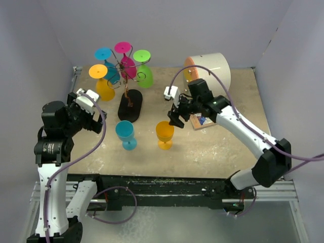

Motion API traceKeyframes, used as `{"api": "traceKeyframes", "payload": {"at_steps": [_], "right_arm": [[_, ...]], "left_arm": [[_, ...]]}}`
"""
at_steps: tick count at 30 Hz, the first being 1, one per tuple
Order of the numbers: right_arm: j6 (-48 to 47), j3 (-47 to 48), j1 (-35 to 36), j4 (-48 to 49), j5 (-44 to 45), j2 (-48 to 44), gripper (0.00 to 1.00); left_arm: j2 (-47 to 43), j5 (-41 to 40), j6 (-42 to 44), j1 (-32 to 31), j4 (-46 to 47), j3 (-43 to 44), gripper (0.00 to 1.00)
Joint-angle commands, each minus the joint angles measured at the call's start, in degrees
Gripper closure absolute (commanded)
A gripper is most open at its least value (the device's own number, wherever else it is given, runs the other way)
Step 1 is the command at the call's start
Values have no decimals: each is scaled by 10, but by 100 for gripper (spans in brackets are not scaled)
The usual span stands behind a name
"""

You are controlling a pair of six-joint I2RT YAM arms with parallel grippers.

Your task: Place the wine glass upside down on the wine glass rack

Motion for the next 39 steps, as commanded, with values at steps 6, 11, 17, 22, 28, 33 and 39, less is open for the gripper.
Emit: {"api": "traceKeyframes", "payload": {"at_steps": [6, 11, 17, 22, 28, 33, 39], "right_arm": [[-22, 49, 69, -51, 90, 72, 25], [-31, 66, 79, -63, 118, 103, 29], [-50, 99, 81, -93, 120, 133, 46], [-78, 138, 82, -140, 106, 153, 53], [-99, 171, 81, -194, 80, 165, 68], [-103, 166, 81, -196, 62, 166, 88], [-90, 143, 80, -175, 36, 118, 100]], "left_arm": [[-9, 8, -16, 44, 40, -1, 1], [-11, 3, -8, 45, 31, -1, 1], [-3, 14, -3, 45, 32, -12, 1], [16, 19, -7, 43, 29, -4, 1], [31, 13, -11, 38, 23, 7, 1], [24, 14, -14, 40, 28, 0, 1], [13, 34, -47, 51, 39, 0, 1]]}}
